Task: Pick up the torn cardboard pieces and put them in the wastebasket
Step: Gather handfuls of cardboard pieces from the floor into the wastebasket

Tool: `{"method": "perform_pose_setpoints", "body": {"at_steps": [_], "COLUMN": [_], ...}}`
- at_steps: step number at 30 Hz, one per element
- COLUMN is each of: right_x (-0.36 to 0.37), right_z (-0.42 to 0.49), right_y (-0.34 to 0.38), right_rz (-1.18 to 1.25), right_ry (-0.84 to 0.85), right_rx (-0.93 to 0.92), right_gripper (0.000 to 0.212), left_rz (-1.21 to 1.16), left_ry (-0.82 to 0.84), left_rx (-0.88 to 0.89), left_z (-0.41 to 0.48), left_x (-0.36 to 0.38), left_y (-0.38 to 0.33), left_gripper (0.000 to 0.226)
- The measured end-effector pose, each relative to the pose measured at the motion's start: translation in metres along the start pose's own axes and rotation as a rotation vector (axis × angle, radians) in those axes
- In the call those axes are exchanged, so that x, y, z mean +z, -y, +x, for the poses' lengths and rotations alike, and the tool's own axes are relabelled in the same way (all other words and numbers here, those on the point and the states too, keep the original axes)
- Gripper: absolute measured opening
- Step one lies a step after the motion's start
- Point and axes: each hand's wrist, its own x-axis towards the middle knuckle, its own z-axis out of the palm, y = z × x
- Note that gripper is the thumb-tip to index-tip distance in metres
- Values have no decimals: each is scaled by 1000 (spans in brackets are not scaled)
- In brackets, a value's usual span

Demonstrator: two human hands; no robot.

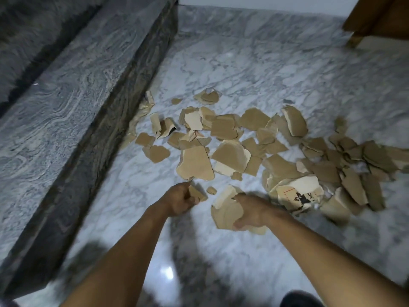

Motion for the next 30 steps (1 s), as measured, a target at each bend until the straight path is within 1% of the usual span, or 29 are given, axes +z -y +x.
{"method": "perform_pose_setpoints", "body": {"at_steps": [1,2,5,8,9,10,12,14,16,19,22,24,25,28,29,30], "right_x": [-12,-25,-56,-55,-47,-37,-17,1,11,13,6,0,-1,-3,-5,-8], "right_z": [-2,-2,6,18,22,23,24,22,24,25,23,24,24,25,25,26], "right_y": [-10,-20,-38,-30,-24,-17,-4,3,3,4,10,15,17,17,16,14], "right_rz": [20,44,151,225,222,196,73,29,75,46,-66,-121,-108,-68,-81,-69], "right_ry": [28,11,-77,-103,-110,-129,-219,-314,-359,-379,-298,-239,-201,-67,-12,38], "right_rx": [28,45,102,99,95,87,46,-14,-50,-40,52,66,53,9,-5,-17], "right_gripper": [82,80,84,73,69,67,69,72,72,78,88,92,88,62,58,58], "left_rz": [38,79,151,240,244,212,154,154,181,159,104,91,93,29,26,82], "left_ry": [-4,-6,-9,-113,-164,-189,-237,-281,-299,-226,-151,-107,-97,-157,-172,-163], "left_rx": [27,51,175,259,285,283,268,227,161,114,108,63,12,-160,-173,-151], "left_z": [2,6,19,24,23,21,17,16,19,20,17,20,24,44,51,59], "left_x": [-3,-4,9,31,35,37,39,42,43,38,26,7,-5,-42,-53,-61], "left_y": [0,-2,-23,-40,-42,-43,-44,-44,-45,-50,-48,-43,-41,-38,-39,-38], "left_gripper": [49,53,54,57,52,43,26,23,24,23,19,22,24,26,28,30]}}
